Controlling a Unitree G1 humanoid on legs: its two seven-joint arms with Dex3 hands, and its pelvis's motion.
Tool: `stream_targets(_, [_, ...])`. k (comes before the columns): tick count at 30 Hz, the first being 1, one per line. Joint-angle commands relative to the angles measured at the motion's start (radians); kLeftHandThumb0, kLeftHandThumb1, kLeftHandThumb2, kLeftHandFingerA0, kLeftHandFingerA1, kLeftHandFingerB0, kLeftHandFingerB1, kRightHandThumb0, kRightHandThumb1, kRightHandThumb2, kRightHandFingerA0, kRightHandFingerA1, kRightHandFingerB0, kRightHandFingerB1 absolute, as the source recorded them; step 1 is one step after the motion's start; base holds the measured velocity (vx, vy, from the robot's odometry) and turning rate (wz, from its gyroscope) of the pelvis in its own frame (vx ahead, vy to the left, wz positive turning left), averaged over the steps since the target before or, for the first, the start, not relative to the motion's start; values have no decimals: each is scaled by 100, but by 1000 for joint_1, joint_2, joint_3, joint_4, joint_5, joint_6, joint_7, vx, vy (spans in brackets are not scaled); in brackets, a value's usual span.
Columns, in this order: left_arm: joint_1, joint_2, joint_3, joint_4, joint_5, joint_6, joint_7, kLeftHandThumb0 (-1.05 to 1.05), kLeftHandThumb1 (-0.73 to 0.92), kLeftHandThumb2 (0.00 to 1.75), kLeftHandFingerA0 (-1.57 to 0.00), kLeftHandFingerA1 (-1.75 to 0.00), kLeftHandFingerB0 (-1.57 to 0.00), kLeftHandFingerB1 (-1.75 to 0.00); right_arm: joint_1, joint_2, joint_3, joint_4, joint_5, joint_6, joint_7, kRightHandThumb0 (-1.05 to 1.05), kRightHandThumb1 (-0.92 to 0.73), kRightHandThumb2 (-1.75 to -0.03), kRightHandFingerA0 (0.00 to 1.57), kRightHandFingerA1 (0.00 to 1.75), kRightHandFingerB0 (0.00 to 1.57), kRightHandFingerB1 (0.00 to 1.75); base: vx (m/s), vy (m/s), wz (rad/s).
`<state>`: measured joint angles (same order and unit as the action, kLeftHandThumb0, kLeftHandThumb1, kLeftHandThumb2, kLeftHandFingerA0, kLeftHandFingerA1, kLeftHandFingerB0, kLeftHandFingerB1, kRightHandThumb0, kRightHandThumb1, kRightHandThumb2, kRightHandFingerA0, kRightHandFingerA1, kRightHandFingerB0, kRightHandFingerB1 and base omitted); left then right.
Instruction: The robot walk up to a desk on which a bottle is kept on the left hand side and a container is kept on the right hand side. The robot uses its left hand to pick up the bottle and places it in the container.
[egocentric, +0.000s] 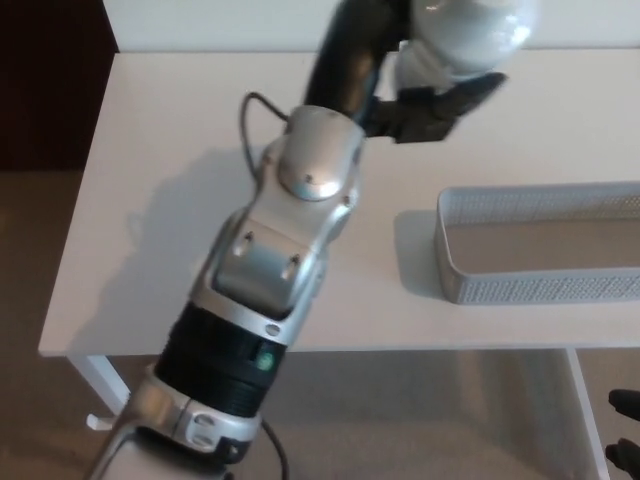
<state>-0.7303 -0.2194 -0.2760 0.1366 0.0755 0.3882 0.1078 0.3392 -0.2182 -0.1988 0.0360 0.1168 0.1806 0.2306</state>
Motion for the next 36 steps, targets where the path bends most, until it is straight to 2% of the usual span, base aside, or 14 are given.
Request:
stream_targets(1, [-54,-97,-54,68,12,27,-7,-15,73,74,-111,-122,-87,-94,2,-18,7,22,-12,-3,5,-28,-69,-60,54,57,48,49,0,0,0])
stream_targets(4, [-62,-124,-74,113,10,18,-5,-14,74,74,-113,-123,-87,-91,1,-23,8,29,-12,-16,13,-28,-69,-60,53,56,48,49,0,0,0])
stream_targets(9, [-58,-172,-115,194,-5,1,-8,-13,72,81,-110,-124,-86,-90,-9,-24,12,36,-20,-10,3,-29,-69,-60,54,55,49,49,0,0,0])
stream_targets(10, [-58,-178,-123,227,-4,-3,-6,-10,69,89,-111,-126,-87,-94,-8,-19,15,28,-21,1,-2,-26,-69,-60,55,55,49,49,0,0,0])
stream_targets(13, [-55,-181,-128,256,-7,-15,-6,-12,67,92,-108,-131,-87,-94,-8,-17,15,22,-20,10,-5,-27,-68,-59,54,55,50,50,0,0,0])
stream_targets(16, [-22,-206,-139,328,-21,-41,7,-17,67,87,-119,-127,-89,-97,12,-23,11,18,-19,9,2,-30,-69,-60,53,55,49,49,0,0,0])
stream_targets(19, [-2,-206,-151,361,-18,-58,10,-16,67,88,-119,-125,-89,-98,9,-27,8,36,-15,-12,12,-29,-69,-60,55,57,49,50,0,0,0])
stream_targets(20, [7,-201,-158,367,-15,-69,9,-14,57,111,-125,-121,-93,-100,9,-28,10,37,-16,-15,15,-28,-70,-60,55,57,48,50,0,0,0])
stream_targets(25, [30,-193,-179,380,-6,-84,15,-15,57,110,-124,-120,-93,-100,17,-25,11,23,-9,-4,22,-28,-69,-60,55,57,49,51,0,0,0])
stream_targets(26, [31,-196,-184,386,-5,-82,15,-19,70,85,-120,-126,-90,-104,18,-27,12,24,-13,-2,19,-30,-68,-60,57,57,49,50,0,0,0])
stream_targets(27, [29,-202,-186,395,-8,-78,15,-19,57,108,-125,-120,-93,-100,16,-27,12,24,-15,4,15,-27,-68,-60,58,58,50,50,0,0,0])
stream_targets(34, [17,-220,-200,409,-19,-109,13,-17,56,108,-124,-121,-93,-100,5,-21,13,3,-10,40,6,-27,-66,-59,58,58,50,51,0,0,0])
stream_targets(35, [9,-227,-202,412,-18,-101,15,-19,68,85,-113,-130,-90,-102,3,-23,11,11,-9,29,11,-31,-66,-59,57,58,50,52,0,0,0])
stream_targets(36, [3,-232,-204,414,-18,-96,15,-19,68,85,-113,-130,-90,-102,1,-25,11,16,-8,21,14,-31,-66,-59,57,58,50,52,0,0,0])
